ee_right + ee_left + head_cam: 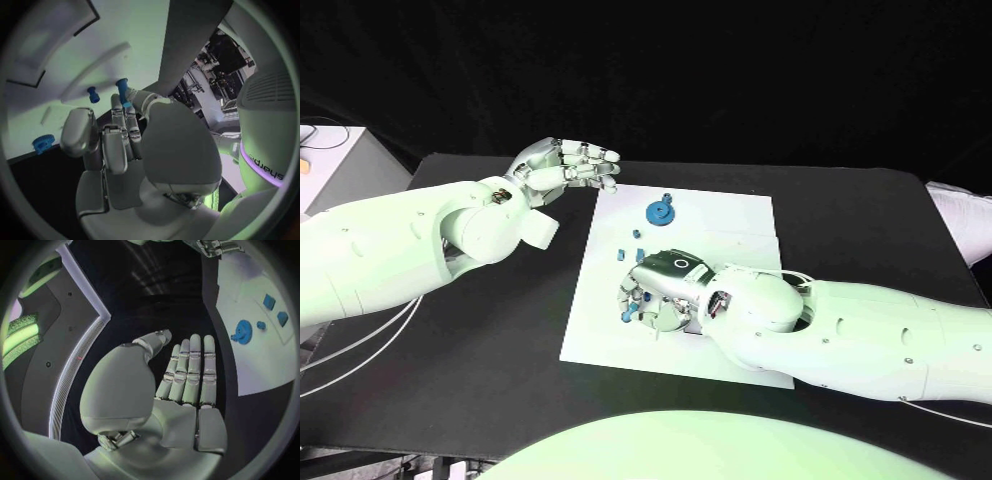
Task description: Assemble the parts on the task board
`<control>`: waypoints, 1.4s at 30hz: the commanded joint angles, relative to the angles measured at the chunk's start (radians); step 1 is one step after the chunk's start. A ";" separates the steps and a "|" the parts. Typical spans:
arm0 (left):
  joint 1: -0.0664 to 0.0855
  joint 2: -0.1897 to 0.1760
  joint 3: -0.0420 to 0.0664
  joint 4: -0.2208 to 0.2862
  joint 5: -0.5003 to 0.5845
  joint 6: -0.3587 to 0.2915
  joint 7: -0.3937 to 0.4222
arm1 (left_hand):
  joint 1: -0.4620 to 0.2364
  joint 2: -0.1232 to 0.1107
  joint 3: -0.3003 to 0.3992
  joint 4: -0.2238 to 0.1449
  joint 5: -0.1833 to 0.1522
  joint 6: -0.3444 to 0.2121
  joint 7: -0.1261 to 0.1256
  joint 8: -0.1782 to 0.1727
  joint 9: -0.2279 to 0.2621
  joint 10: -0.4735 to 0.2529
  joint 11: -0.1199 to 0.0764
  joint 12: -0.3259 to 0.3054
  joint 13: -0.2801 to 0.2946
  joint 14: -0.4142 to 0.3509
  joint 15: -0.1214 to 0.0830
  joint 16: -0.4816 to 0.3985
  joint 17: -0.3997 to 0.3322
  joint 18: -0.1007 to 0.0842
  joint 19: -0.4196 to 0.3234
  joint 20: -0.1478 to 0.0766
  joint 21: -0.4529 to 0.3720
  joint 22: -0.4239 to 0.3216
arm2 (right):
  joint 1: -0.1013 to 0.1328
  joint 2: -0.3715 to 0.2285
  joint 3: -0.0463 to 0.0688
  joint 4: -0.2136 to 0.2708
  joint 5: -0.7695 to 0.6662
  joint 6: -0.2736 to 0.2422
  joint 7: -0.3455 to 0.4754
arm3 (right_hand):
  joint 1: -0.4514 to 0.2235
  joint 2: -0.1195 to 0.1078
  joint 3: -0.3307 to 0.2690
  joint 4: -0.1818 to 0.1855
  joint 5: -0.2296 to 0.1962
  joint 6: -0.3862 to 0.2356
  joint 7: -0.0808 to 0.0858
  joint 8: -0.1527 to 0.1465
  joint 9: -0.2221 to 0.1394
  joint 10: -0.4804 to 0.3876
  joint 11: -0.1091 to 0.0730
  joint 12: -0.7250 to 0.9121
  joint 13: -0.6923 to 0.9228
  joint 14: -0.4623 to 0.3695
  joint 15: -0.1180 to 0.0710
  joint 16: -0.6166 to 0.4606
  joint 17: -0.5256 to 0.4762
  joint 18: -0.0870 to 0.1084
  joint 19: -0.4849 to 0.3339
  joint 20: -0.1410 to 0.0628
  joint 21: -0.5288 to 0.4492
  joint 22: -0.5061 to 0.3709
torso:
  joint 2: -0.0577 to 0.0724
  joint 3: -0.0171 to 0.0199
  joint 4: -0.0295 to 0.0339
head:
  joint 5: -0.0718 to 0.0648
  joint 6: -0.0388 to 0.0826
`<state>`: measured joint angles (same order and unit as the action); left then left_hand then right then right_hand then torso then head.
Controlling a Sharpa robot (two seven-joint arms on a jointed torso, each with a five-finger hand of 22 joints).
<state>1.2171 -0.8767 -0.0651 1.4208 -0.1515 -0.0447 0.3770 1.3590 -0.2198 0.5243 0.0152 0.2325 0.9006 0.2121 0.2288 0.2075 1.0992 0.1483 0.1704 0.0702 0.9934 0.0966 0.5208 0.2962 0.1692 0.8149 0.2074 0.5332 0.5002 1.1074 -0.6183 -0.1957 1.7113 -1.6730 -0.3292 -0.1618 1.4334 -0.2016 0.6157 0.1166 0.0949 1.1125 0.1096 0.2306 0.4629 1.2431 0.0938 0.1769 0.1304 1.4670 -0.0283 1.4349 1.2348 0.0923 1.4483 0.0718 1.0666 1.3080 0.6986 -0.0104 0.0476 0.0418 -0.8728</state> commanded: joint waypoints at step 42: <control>0.000 -0.005 0.000 0.002 0.007 0.015 0.000 | 0.009 -0.002 -0.010 0.004 -0.003 -0.001 0.004 -0.001 -0.002 0.001 0.003 -0.007 0.001 0.009 0.002 -0.011 0.005 0.010 0.009 -0.001 -0.011 -0.004 | -0.004 -0.014 -0.008 -0.001 0.026 -0.097 0.047 | 0.000 -0.008 -0.416 0.003 0.061 -0.235 0.033 -0.149 -0.055 -0.282 0.027 -0.015 -0.052 -0.051 0.061 -0.100 -0.223 0.048 -0.140 0.058 -0.408 0.049 | -0.001 0.0002 -0.0010 | -0.014 0.000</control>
<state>1.2171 -0.8825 -0.0655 1.4214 -0.1508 -0.0445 0.3727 1.3591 -0.2198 0.5214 0.0181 0.2325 0.9006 0.2121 0.2288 0.2069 1.0992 0.1483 0.1704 0.0703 0.9970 0.1002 0.5149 0.3007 0.1692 0.8149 0.2074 0.5264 0.4974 1.1040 -0.6278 -0.2039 1.7052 -1.6512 -0.3741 -0.1386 1.4050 -0.2294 0.2749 0.1081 0.1475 0.8855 0.1478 0.0869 0.4106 0.9827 0.1140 0.1462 0.0780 1.4263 0.0310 1.3430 1.0312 0.1247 1.3191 0.1265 0.6900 1.3074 0.6978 -0.0100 0.0469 0.0298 -0.8728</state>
